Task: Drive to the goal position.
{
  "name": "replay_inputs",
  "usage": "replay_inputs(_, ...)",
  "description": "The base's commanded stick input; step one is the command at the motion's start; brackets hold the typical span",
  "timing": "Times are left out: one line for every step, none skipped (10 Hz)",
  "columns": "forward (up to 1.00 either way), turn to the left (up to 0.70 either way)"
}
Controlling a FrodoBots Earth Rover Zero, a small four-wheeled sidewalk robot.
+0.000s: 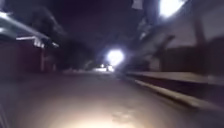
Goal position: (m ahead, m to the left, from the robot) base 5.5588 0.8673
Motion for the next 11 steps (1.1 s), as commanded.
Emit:
replay_inputs(0.7, 0.0)
replay_inputs(0.7, 0.0)
replay_inputs(0.7, 0.0)
replay_inputs(0.7, 0.0)
replay_inputs(0.7, 0.0)
replay_inputs(0.7, 0.0)
replay_inputs(0.7, 0.0)
replay_inputs(0.7, 0.0)
replay_inputs(0.7, 0.0)
replay_inputs(0.7, 0.0)
replay_inputs(0.7, 0.0)
